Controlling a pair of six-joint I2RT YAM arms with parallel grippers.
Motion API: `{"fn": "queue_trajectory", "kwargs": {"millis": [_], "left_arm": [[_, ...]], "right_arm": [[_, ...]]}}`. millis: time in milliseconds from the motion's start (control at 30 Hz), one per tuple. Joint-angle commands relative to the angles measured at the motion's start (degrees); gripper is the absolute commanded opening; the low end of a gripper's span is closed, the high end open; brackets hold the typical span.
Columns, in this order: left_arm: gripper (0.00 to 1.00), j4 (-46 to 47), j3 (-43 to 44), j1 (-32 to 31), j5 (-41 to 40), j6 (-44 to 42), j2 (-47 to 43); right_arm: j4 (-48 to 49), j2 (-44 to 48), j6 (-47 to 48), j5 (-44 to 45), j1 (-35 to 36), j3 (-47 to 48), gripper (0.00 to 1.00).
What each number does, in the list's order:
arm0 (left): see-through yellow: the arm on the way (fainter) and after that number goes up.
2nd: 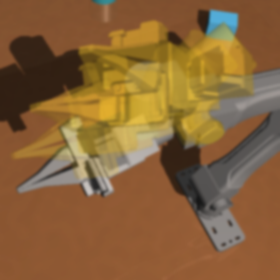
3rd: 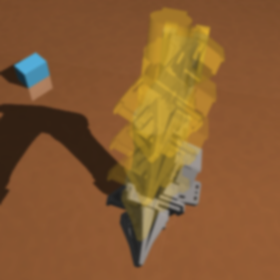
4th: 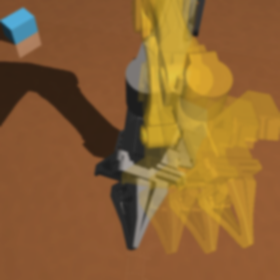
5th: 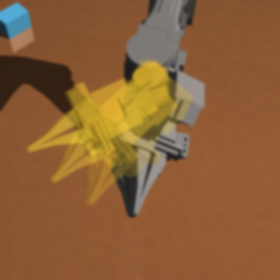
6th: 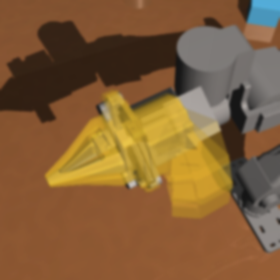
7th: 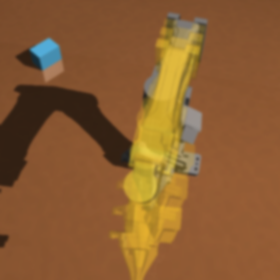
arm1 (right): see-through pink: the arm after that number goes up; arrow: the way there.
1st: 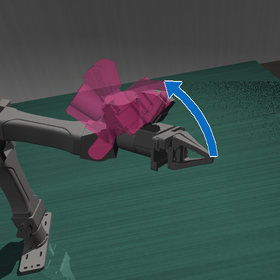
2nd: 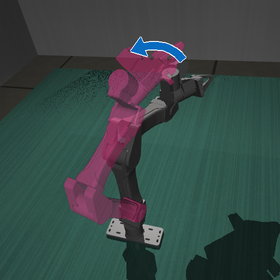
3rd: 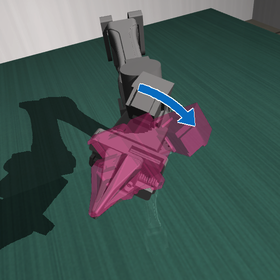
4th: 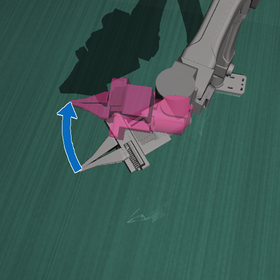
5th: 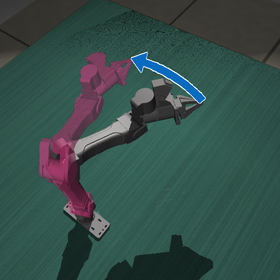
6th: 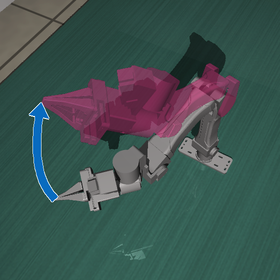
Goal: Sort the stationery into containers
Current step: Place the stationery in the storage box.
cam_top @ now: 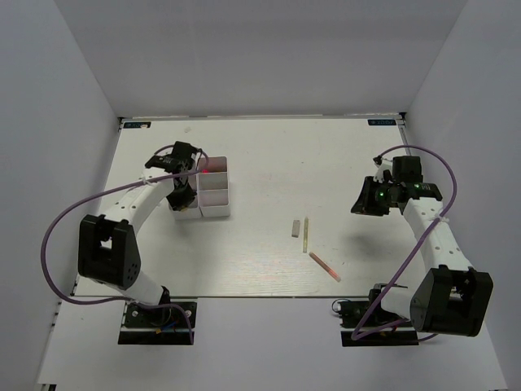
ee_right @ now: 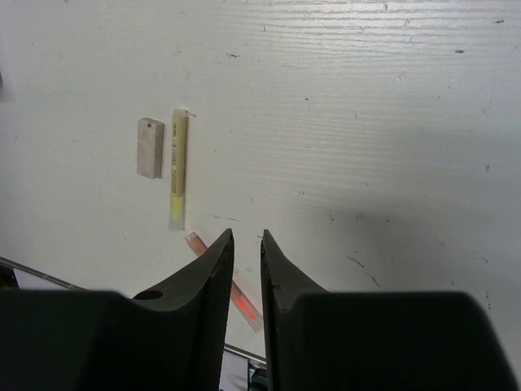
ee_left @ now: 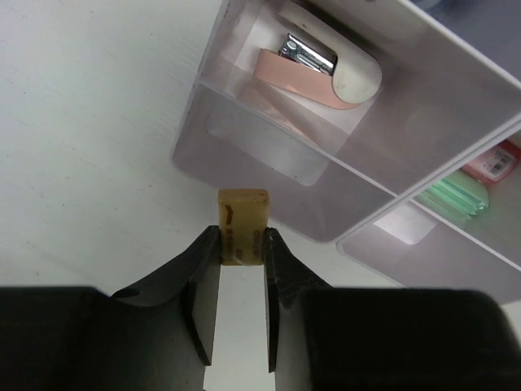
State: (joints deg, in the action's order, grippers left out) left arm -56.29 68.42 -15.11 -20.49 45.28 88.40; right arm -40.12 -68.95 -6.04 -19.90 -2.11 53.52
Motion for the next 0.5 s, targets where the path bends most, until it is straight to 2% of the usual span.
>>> {"fn": "queue_trajectory", "kwargs": {"millis": [0, 300, 433, 467], "left_arm": [[0.23, 1.18, 2.15, 0.7, 0.28, -0.72, 0.19], [0.27, 0.83, 4.61, 1.4, 0.27, -0.72, 1.86], [0.33, 0.31, 4.88, 1.4, -0.07, -0.72, 2.48], [0.38, 0.39, 4.79, 1.4, -0.08, -0.63, 2.48]], "right_arm": [[1.09, -0.05, -0.37, -1.19, -0.61, -0.52, 0.23], [1.01, -0.22, -0.11, -1.81, -0.97, -0.61, 0.23], [0.92, 0.04, -0.29, -2.16, -1.41, -0.61, 0.23], [1.01, -0.13, -0.11, -2.25, -1.41, -0.52, 0.23]]}}
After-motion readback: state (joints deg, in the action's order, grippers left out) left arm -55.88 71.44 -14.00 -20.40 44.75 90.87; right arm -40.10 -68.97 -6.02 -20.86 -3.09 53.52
